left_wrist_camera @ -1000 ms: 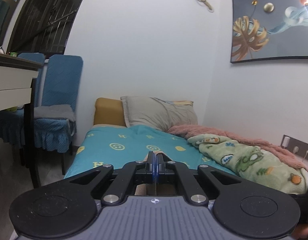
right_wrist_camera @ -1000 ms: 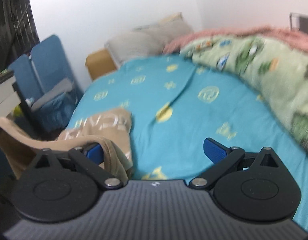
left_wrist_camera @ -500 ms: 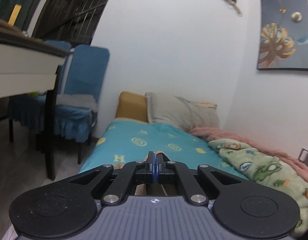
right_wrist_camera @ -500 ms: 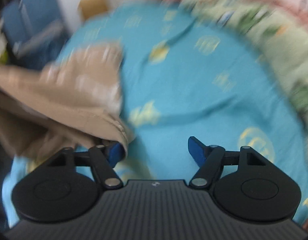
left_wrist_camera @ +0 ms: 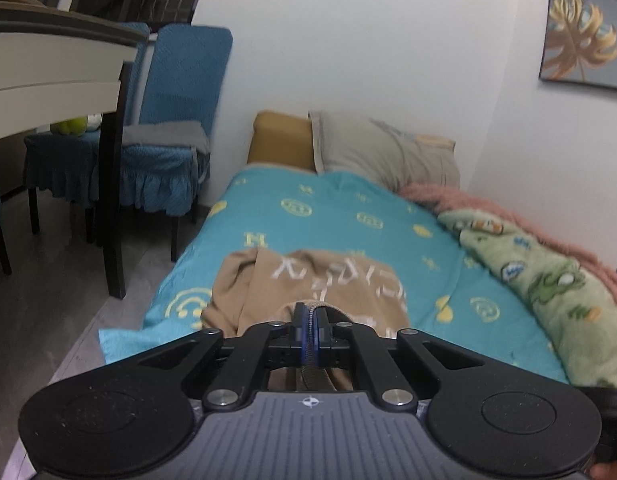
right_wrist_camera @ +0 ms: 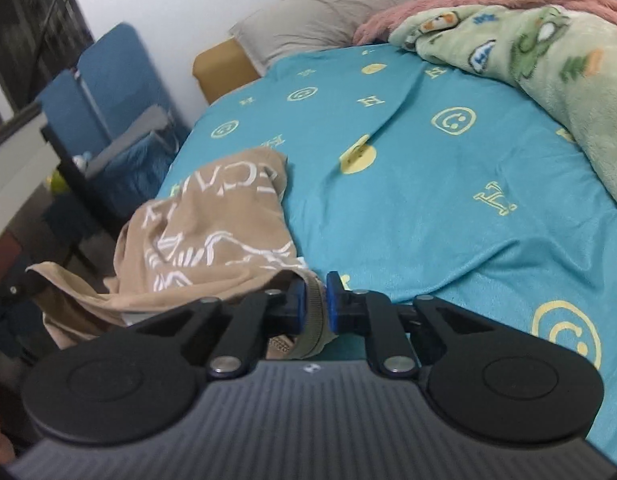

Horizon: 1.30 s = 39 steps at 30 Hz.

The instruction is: Fold clothes

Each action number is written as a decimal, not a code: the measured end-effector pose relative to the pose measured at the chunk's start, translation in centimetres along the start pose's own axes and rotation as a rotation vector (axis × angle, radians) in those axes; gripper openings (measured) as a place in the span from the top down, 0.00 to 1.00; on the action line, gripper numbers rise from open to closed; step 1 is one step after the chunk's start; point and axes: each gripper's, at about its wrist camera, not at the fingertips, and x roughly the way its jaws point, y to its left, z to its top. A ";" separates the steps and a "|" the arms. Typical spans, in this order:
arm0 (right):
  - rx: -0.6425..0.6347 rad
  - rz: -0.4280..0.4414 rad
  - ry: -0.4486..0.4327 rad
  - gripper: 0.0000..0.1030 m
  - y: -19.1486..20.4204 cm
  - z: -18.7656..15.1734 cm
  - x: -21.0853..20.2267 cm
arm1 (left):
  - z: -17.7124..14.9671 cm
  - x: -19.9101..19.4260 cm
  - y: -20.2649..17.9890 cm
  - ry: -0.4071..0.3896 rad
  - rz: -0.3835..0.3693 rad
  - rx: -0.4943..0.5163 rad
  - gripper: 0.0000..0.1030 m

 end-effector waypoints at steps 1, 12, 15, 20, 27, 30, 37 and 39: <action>0.005 0.006 -0.004 0.88 0.0 0.0 -0.3 | -0.2 0.1 -0.1 0.016 0.002 0.007 0.93; 0.040 0.058 -0.085 0.89 -0.5 1.0 -2.4 | -2.6 2.9 -1.5 0.121 0.158 0.144 0.66; 0.021 0.045 -0.096 0.89 -0.5 1.0 -2.6 | -2.0 3.2 -0.1 0.098 0.241 0.029 0.65; -0.012 0.009 -0.077 0.87 -0.5 0.6 -1.6 | -1.0 2.1 1.5 0.008 0.284 -0.079 0.57; -0.094 -0.100 0.023 0.33 -0.4 -0.7 1.7 | -0.1 -1.7 0.6 -0.154 0.253 -0.069 0.56; -0.110 -0.126 0.085 0.25 -0.7 -1.6 3.2 | 0.1 -3.1 -0.1 -0.178 0.245 -0.060 0.56; 0.103 -0.119 -0.144 0.25 -3.2 0.2 -1.8 | -0.1 -7.6 -2.6 -0.218 0.237 -0.075 0.56; 0.102 -0.117 -0.259 0.25 -2.9 1.8 -4.4 | 0.5 -8.7 -3.3 -0.249 0.223 -0.086 0.56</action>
